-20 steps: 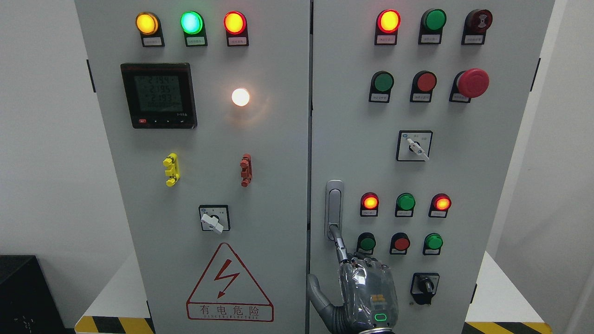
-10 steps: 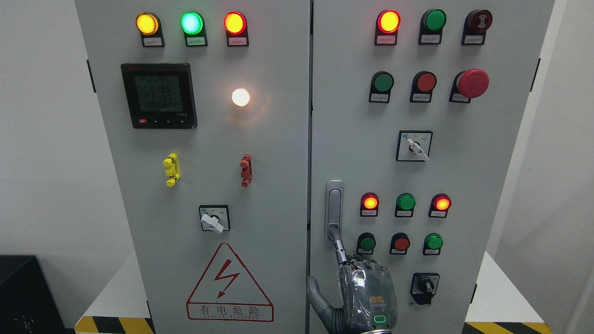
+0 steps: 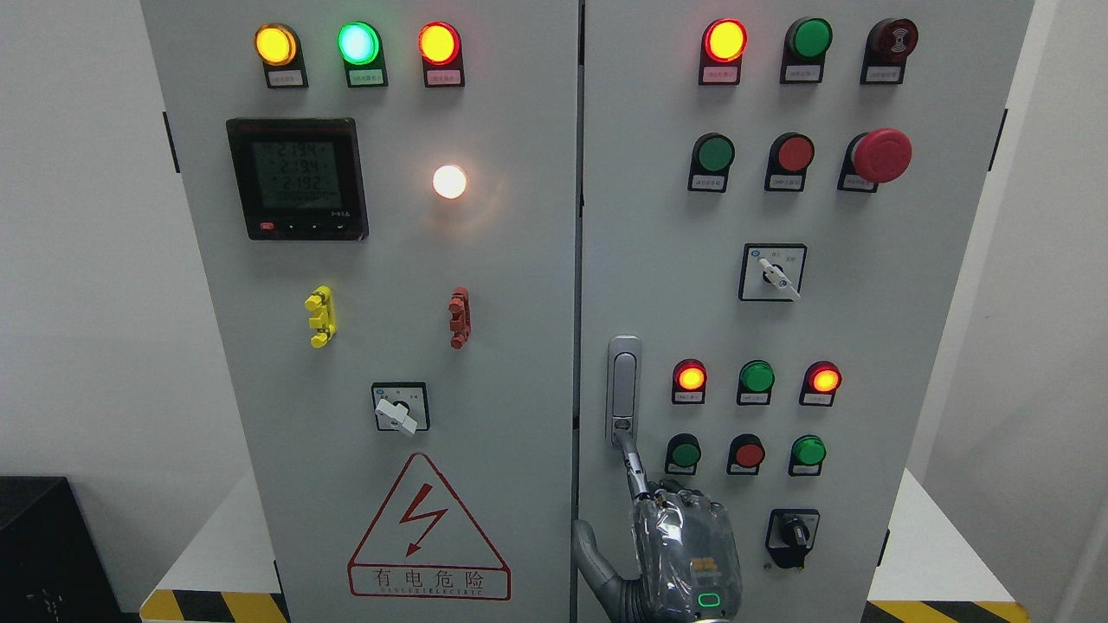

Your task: Release door handle

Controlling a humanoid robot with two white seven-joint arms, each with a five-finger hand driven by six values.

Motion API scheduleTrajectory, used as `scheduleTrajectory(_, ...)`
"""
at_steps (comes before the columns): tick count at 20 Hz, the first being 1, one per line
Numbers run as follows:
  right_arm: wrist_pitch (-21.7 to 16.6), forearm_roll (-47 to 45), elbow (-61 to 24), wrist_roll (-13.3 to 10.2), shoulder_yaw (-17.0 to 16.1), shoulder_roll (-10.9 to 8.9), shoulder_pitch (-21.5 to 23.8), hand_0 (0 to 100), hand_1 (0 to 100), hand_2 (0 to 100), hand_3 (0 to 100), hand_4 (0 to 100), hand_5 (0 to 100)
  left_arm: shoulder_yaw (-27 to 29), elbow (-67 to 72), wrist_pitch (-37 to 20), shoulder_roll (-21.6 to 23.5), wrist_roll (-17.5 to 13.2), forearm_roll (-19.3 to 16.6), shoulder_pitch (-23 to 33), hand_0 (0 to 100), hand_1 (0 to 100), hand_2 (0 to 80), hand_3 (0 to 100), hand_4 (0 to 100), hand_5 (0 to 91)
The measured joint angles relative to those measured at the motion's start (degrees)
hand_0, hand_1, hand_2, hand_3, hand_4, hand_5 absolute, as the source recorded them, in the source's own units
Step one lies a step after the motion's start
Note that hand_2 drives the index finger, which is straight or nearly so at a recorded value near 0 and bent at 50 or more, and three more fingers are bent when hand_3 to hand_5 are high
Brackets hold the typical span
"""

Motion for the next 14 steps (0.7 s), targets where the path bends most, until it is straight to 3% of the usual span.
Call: scheduleTrajectory(14,0.16,-0.04,0.35,0.39,-0.27,-0.02,0.58,39,22,0,80,73,71,0.00,0.00,0.01,0.00,0.00,0.00,0.00,0,0,4.5,11,0,0.0)
